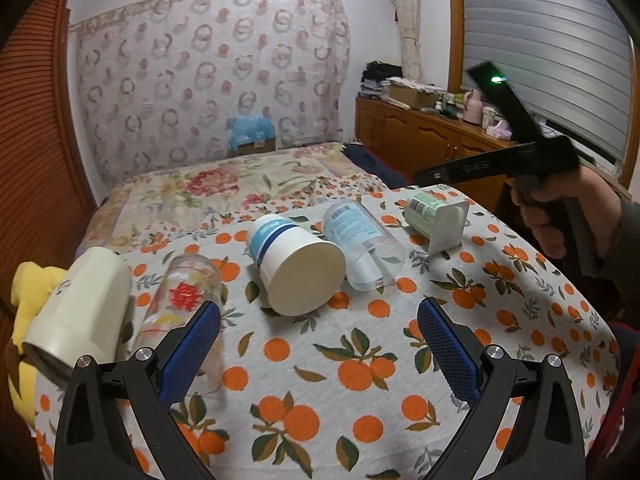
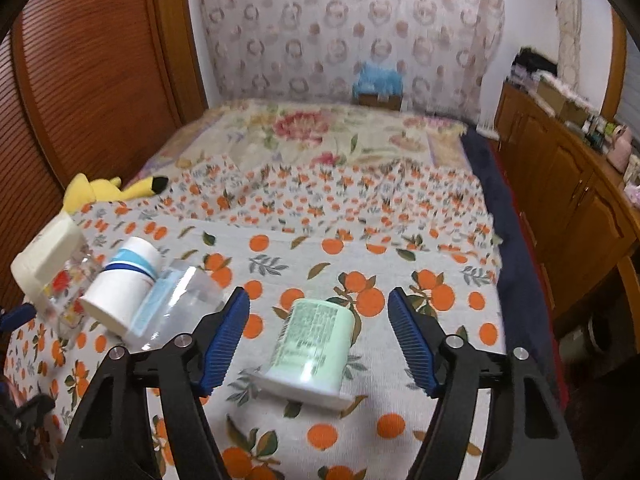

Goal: Flip cup upside down
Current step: 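Move the right tool to the pale green cup and close on it, then lift the pale green cup with the right tool and rotate it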

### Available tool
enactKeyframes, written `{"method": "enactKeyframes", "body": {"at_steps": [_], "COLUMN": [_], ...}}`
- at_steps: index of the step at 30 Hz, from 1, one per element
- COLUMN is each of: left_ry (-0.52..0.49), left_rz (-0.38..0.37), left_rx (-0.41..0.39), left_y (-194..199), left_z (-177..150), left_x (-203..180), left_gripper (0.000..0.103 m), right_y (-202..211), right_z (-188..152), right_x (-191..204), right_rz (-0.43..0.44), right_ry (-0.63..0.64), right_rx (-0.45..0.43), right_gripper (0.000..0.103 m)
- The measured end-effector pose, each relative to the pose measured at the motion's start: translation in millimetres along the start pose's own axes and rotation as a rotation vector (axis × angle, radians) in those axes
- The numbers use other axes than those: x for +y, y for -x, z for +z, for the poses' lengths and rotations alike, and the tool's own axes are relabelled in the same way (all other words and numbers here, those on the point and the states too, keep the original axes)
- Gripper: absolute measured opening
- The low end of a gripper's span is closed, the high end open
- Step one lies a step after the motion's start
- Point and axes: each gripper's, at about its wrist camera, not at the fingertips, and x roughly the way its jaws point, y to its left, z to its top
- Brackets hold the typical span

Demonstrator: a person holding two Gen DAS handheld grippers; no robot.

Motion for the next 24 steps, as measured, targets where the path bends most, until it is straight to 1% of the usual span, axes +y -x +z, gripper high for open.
{"method": "enactKeyframes", "body": {"at_steps": [3,6,13,15,16,20,24], "left_ry": [-0.008,-0.008,-0.001,0.001,0.002,0.003,0.013], "left_rz": [-0.006,-0.013,-0.035,-0.039,-0.039,-0.037,-0.028], "left_rx": [0.009,0.019,0.041,0.041,0.042,0.039,0.025], "left_y": [-6,-11,-15,-14,-13,-10,2], "left_z": [1,1,-2,-3,-3,-4,-10], "left_x": [-3,-3,-1,-2,-2,-1,2], "left_gripper": [0.095,0.095,0.095,0.095,0.095,0.095,0.095], "right_y": [-18,-31,-52,-54,-55,-45,-22], "right_z": [5,6,5,2,2,0,-9], "right_x": [-2,-4,-7,-6,-7,-3,7], "right_rz": [0.021,0.022,0.02,0.026,0.028,0.032,0.051], "right_ry": [-0.012,-0.024,-0.061,-0.062,-0.061,-0.054,-0.046], "right_rx": [0.065,0.117,0.228,0.249,0.256,0.246,0.22], "right_gripper": [0.068,0.064,0.063,0.058,0.053,0.052,0.051]}}
